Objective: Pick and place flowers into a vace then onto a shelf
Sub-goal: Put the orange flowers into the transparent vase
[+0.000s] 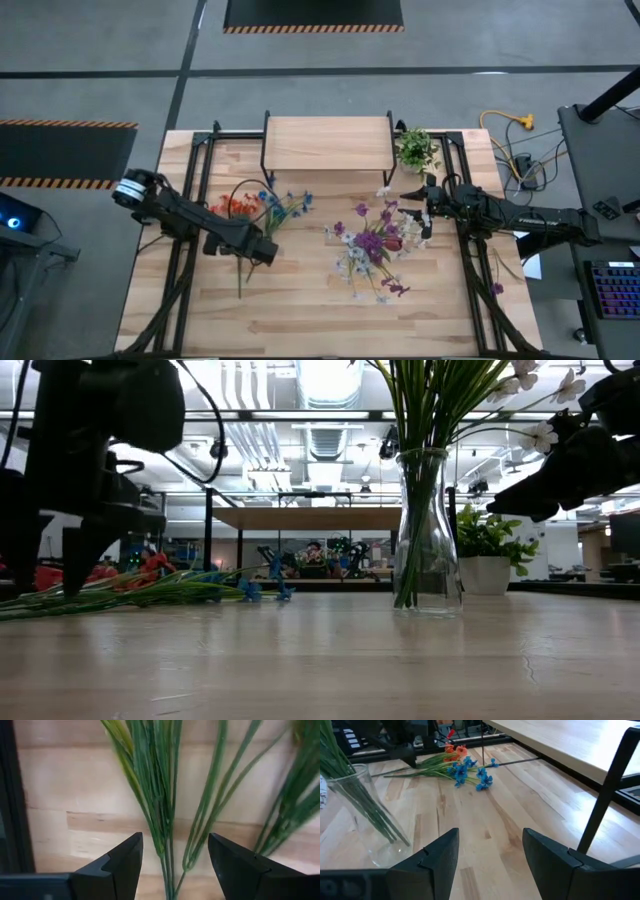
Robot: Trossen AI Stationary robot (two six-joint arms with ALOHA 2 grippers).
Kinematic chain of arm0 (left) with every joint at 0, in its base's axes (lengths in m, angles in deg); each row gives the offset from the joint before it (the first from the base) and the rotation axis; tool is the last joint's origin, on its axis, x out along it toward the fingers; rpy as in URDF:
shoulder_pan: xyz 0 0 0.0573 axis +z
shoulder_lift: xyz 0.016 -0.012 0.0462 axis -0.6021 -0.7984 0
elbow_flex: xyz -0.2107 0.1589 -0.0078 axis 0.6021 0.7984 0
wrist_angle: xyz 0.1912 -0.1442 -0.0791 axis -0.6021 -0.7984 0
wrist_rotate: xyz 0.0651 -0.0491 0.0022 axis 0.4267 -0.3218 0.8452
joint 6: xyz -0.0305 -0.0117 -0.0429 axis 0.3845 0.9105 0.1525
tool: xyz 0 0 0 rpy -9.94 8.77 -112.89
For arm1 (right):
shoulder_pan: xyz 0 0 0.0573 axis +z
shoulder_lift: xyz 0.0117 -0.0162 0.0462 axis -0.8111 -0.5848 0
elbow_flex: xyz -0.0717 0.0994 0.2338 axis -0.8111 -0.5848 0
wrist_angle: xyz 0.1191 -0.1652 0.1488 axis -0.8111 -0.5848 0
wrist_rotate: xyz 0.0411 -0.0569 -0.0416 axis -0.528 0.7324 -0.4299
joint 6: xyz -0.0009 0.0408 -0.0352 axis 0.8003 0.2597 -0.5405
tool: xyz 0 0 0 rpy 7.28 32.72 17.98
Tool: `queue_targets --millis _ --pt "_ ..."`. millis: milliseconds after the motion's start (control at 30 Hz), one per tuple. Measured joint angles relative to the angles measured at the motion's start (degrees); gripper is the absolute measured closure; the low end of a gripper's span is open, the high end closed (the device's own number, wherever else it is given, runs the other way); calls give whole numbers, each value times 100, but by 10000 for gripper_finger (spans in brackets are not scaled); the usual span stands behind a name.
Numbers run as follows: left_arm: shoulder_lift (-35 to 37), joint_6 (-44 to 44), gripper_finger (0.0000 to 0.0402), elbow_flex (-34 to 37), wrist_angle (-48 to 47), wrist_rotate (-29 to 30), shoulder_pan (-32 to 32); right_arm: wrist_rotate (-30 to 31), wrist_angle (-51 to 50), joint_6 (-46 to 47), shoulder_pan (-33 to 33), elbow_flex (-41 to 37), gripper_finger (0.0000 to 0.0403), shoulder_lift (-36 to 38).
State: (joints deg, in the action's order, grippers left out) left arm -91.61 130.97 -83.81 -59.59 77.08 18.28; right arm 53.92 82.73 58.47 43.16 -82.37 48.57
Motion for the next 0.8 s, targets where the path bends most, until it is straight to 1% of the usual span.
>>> queue_targets --millis 100,300,500,633,800 --pt "-83 105 194 71 83 126 4 -2 2 0 0 0 193 -1" --pt "-274 28 194 109 190 124 13 -2 0 -2 1 0 193 2" --pt "-238 -55 197 381 347 -2 31 -2 0 0 0 0 193 -7" --pt "-151 -139 217 508 492 -7 32 -5 2 0 1 0 193 -20" --pt "-7 -411 262 524 441 -16 39 -7 0 0 0 0 193 -25"
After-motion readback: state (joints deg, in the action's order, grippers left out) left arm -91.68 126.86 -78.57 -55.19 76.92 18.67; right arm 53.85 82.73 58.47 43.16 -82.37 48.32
